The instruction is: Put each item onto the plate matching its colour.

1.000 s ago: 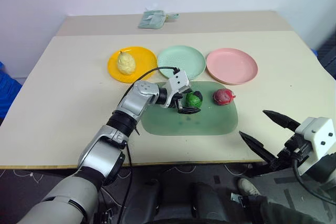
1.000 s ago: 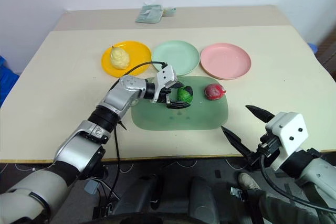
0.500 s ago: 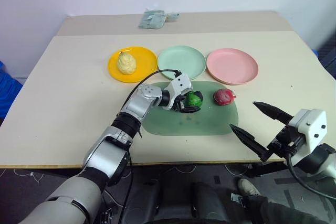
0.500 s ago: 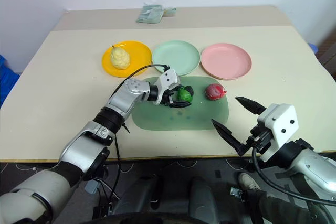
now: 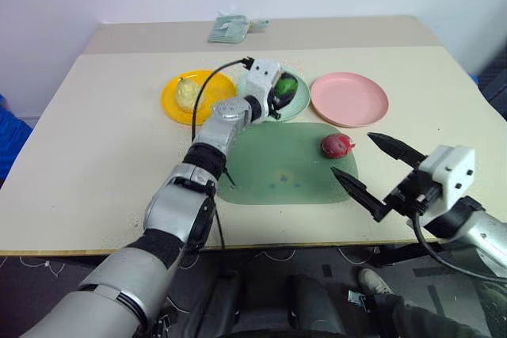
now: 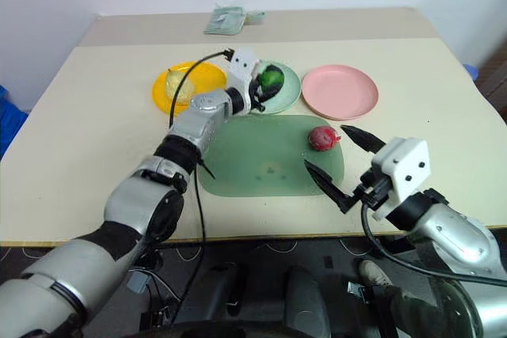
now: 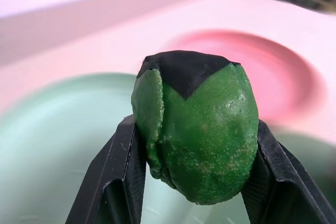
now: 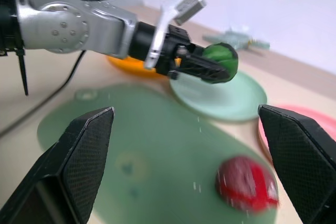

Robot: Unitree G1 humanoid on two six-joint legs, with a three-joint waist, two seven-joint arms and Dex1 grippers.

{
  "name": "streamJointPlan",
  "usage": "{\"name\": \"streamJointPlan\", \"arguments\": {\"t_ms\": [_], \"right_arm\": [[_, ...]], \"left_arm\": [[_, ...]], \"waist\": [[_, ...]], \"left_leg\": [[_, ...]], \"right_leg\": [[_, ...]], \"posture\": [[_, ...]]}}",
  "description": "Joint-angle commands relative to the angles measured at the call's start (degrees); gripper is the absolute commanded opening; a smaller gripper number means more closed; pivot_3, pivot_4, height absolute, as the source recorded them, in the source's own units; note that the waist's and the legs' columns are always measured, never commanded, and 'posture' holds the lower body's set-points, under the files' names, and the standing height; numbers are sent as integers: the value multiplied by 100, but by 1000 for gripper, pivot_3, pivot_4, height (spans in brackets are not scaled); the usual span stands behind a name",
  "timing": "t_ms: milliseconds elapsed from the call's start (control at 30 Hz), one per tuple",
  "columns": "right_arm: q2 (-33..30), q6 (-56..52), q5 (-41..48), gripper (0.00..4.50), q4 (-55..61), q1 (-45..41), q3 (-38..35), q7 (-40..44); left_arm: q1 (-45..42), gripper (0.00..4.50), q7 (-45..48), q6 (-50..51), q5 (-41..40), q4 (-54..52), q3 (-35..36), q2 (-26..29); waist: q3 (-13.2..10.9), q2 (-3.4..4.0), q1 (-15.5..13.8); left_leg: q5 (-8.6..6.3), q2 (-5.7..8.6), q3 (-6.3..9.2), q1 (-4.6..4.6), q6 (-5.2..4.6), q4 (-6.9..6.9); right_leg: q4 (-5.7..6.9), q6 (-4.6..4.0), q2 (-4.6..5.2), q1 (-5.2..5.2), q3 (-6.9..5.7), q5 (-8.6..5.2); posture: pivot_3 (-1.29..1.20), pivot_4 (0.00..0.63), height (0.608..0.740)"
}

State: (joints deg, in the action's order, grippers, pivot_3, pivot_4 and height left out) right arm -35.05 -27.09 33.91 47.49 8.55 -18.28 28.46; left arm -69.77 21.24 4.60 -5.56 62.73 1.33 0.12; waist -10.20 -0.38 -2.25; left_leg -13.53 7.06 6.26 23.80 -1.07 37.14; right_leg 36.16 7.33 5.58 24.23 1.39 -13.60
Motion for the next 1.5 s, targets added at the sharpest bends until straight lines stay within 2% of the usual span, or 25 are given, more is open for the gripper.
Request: {"name": "streamJointPlan", "arguments": {"t_ms": [33, 267, 567, 767, 933, 1000, 1067, 1167, 1300, 1367, 1500], "right_arm": [[109, 137, -147, 4500, 4, -230, 209, -154], [440, 233, -678, 4500, -381, -961, 773, -558], [655, 210, -966, 4500, -461, -1227, 1027, -775], [660, 27, -982, 4500, -497, -1456, 1049, -845], [591, -150, -1162, 4500, -685, -1635, 1116, -880], [568, -183, -1256, 4500, -865, -1711, 1156, -864], [564, -145, -1330, 4500, -1081, -1789, 1196, -805], [578, -58, -1364, 4500, -1488, -1929, 1206, -674], [528, 245, -1637, 4500, -2453, -2142, 1329, -454], [534, 476, -1727, 4500, -2973, -2240, 1379, -277], [619, 780, -1760, 4500, -3745, -2461, 1456, 34]], "left_arm": [[-374, 1948, -711, -292, -130, 678, 425, -81], [-508, 1948, -1013, -457, 121, 1182, 533, -216], [-482, 1948, -902, -405, 48, 1224, 742, -237], [-463, 4458, -804, -440, 57, 1178, 864, -262], [-240, 4458, -548, -682, 104, 799, 812, -97], [161, 4458, -201, -1043, 153, 236, 671, -2], [879, 4458, 422, -1030, 84, -918, 454, 173], [2111, 4458, 1411, -171, -313, -3204, 134, 657], [3594, 4458, 3046, 916, -1589, -5897, 52, 1739], [4140, 4458, 3615, 1410, -2156, -6673, 200, 2370], [4849, 4458, 4199, 1917, -2909, -7387, 700, 3340]], "waist": [[0, 1, -3], [0, -1, -2], [1, 0, 8], [2, 1, 7], [2, 1, 14], [5, 6, 30], [7, 10, 78], [8, 11, 192], [8, 11, 304], [10, 16, 298], [11, 19, 280]], "left_leg": [[0, 2, 0, 0, 0, -1], [2, 8, -1, 0, 0, 5], [6, 7, -2, 0, 8, 1], [6, 8, -2, 0, 8, 2], [6, 8, -2, 0, 9, 1], [7, 8, -2, 0, 10, 1], [20, 6, -5, -2, 33, -7], [22, 4, -7, -3, 37, -14], [22, 0, -9, 1, 37, -12], [22, 0, -9, 0, 37, -12], [18, 1, -6, -4, 31, -12]], "right_leg": [[1, 0, 1, 0, 0, 0], [6, 6, 1, 0, 1, 4], [7, 5, 0, 4, 2, 4], [8, 5, 0, 4, 1, 4], [8, 5, 0, 4, 1, 4], [9, 5, 0, 5, 2, 5], [8, 4, 0, 7, 5, 5], [9, 3, 0, 12, 12, 5], [13, 1, 0, 20, 18, 5], [14, 0, 1, 19, 19, 4], [13, -3, 1, 13, 16, 4]], "posture": [[0, 150, 740], [0, 150, 740], [0, 150, 740], [0, 150, 740], [0, 150, 740], [0, 150, 740], [0, 150, 740], [0, 150, 740], [0, 150, 740], [0, 150, 740], [0, 150, 740]]}}
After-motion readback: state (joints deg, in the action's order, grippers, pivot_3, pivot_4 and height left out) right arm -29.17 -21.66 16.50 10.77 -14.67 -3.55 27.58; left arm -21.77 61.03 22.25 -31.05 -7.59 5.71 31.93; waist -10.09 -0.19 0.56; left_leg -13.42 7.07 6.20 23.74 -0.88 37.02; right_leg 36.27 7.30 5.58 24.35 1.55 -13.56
